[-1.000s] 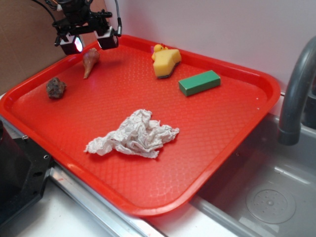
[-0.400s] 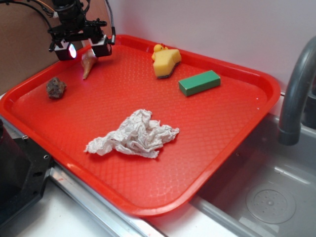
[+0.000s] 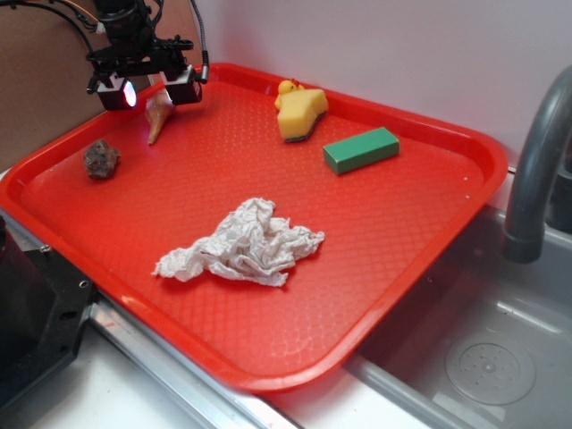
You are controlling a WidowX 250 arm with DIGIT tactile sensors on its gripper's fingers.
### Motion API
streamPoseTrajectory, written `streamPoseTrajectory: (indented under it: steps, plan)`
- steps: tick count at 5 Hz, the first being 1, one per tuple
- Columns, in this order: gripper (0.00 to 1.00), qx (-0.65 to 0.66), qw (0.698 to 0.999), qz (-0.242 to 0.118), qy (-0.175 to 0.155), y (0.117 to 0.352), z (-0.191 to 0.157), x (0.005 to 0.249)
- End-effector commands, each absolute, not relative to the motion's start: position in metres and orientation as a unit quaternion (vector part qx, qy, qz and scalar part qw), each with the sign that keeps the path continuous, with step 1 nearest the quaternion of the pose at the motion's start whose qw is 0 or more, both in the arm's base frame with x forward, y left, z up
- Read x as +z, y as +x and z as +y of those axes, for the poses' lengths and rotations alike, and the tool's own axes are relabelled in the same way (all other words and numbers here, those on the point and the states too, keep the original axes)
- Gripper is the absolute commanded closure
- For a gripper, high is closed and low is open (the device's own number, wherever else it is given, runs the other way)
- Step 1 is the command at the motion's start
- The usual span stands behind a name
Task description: Grab the shell.
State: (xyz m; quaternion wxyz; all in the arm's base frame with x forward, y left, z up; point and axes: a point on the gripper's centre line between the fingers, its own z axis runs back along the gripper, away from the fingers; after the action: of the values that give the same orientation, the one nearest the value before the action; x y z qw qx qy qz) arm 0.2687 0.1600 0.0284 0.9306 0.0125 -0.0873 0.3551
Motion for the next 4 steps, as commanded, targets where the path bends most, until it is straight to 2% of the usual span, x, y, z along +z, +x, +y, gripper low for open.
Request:
streamPoseTrajectory:
  steps: [1,3,4]
  plan:
    - [1.0,0.339,0.936,-0.09,-0.022,0.261,0.144,0.034]
    - [1.0,0.282,0.955,-0.044,-0.075,0.231,0.092,0.095]
    - [1.0,0.228,0.968,-0.071,-0.073,0.211,0.064,0.131]
